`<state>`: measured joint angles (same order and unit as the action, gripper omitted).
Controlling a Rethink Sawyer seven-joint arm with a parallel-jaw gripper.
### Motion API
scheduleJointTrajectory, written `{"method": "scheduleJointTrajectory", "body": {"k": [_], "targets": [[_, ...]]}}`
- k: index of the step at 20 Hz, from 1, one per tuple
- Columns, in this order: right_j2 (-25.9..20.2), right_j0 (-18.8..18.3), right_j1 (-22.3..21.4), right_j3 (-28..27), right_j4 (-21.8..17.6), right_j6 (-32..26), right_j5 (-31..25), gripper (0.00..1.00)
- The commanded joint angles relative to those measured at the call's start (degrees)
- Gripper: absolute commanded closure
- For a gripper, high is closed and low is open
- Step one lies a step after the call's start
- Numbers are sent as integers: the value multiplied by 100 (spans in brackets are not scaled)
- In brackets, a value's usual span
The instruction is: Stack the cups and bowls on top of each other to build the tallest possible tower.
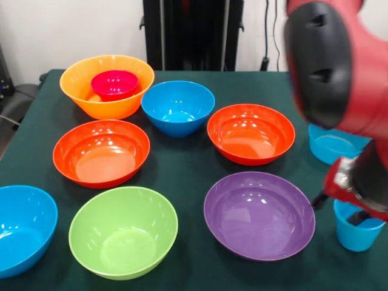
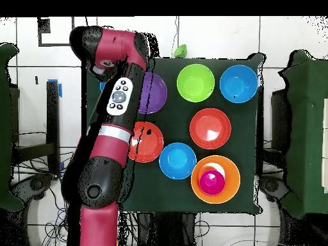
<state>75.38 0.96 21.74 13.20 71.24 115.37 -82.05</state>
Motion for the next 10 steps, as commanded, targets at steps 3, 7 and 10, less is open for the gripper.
{"method": "scheduleJointTrajectory", "body": {"k": [3,7,10], "targets": [[-613,-335,151,-298,-366,-791,182,0],[-653,-401,344,-383,-193,-610,318,0],[-691,-451,414,-408,-161,-569,318,0]]}}
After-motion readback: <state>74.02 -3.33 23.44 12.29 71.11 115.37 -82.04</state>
